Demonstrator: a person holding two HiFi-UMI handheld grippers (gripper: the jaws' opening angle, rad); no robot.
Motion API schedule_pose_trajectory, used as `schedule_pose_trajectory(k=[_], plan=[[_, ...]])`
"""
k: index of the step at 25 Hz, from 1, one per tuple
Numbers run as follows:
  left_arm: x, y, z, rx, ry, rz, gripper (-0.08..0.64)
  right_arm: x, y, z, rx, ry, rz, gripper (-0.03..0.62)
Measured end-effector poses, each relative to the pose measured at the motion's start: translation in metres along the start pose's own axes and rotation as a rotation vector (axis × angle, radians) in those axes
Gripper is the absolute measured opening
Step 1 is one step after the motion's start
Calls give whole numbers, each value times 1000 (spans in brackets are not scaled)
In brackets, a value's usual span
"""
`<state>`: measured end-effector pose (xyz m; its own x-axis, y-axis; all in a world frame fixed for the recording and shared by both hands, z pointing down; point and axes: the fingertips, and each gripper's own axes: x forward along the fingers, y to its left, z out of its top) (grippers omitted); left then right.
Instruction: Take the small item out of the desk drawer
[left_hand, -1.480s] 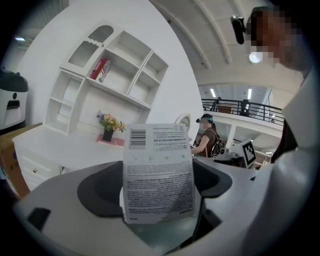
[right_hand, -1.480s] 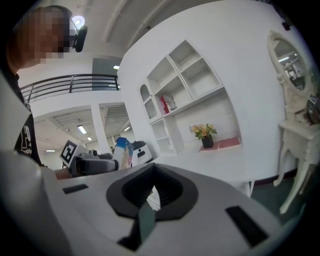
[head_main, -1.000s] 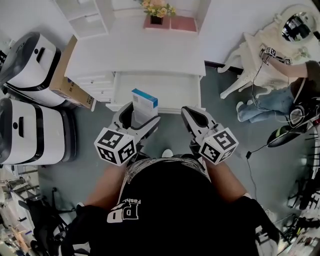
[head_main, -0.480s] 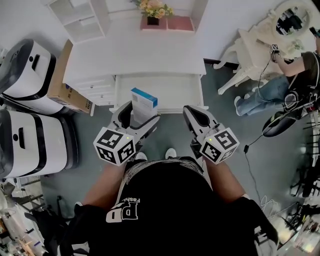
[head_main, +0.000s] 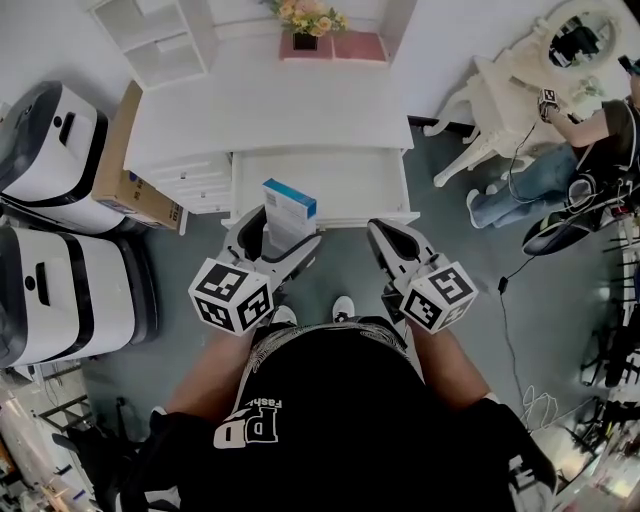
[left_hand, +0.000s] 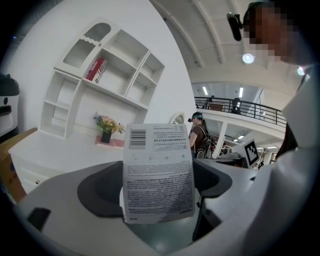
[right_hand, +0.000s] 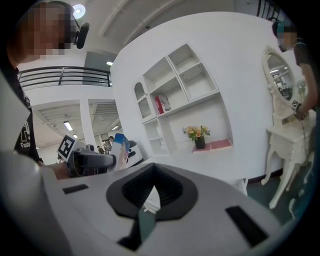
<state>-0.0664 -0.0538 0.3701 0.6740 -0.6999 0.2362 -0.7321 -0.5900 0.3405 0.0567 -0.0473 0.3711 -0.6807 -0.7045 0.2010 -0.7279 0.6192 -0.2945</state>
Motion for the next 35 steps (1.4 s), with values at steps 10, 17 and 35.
schedule_pose_trajectory(k=[10, 17, 35], plan=[[-3, 4, 3, 11, 0, 1, 428, 6, 3, 2, -8, -9, -3, 6], [-6, 3, 2, 17, 3, -7, 428, 6, 8, 3, -20, -8, -10, 6], [-2, 0, 3, 26, 13, -4, 428, 2, 4, 7, -35, -10, -11, 6]])
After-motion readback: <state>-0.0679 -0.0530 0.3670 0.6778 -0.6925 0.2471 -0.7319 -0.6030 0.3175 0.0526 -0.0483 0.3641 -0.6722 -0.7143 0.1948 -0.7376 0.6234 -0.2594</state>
